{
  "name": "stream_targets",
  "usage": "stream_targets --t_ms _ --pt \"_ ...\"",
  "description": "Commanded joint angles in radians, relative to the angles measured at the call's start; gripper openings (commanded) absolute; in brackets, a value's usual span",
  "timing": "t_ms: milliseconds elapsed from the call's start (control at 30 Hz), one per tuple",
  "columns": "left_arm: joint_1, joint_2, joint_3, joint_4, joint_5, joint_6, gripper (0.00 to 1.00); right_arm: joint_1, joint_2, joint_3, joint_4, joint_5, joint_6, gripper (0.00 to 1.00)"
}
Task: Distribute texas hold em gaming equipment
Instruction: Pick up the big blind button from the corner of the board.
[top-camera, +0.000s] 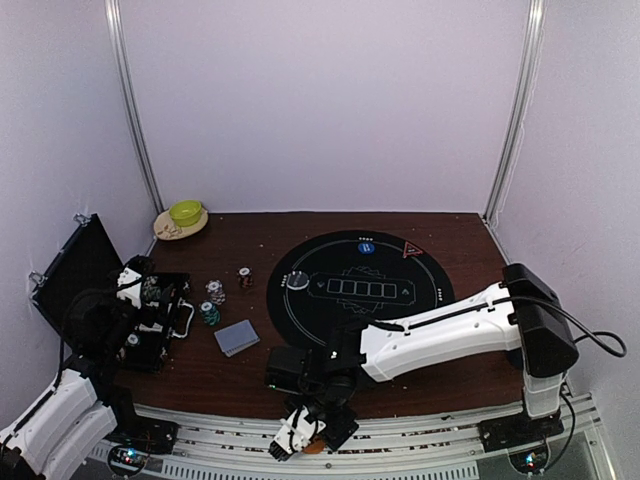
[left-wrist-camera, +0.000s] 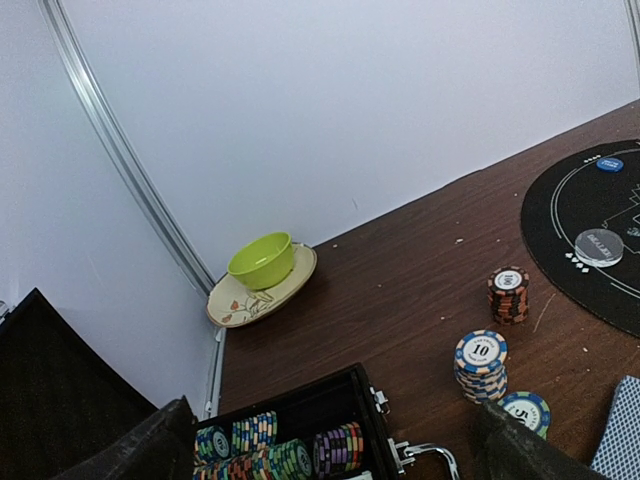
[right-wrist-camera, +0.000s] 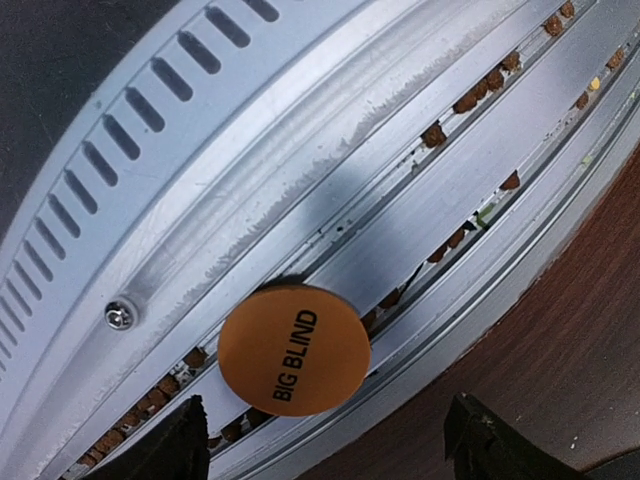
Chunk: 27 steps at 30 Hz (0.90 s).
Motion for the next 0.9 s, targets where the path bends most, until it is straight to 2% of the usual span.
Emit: stream_targets --t_ms 0,167,367,567,867 --pt "0.007 -0.001 -0.008 0.031 -0.003 -0.003 0.98 0.014 0.025 0.026 -0.027 0.010 0.005 0.83" --pt "0.007 -0.001 -0.010 0.032 -0.004 -0.006 0.98 0.026 0.036 0.021 -0.015 0.030 0.014 0.81" --pt "0.008 -0.001 -0.009 0.034 -0.006 -0.006 0.98 0.034 0.042 0.024 -0.016 0.034 0.022 0.74" --pt "0.006 -0.001 -0.011 0.035 -0.009 -0.008 0.98 0.045 0.054 0.024 -0.008 0.047 0.032 0.73" --pt "0.007 -0.001 -0.011 0.036 -0.012 -0.008 0.98 0.047 0.076 0.033 -0.008 0.052 0.042 0.63"
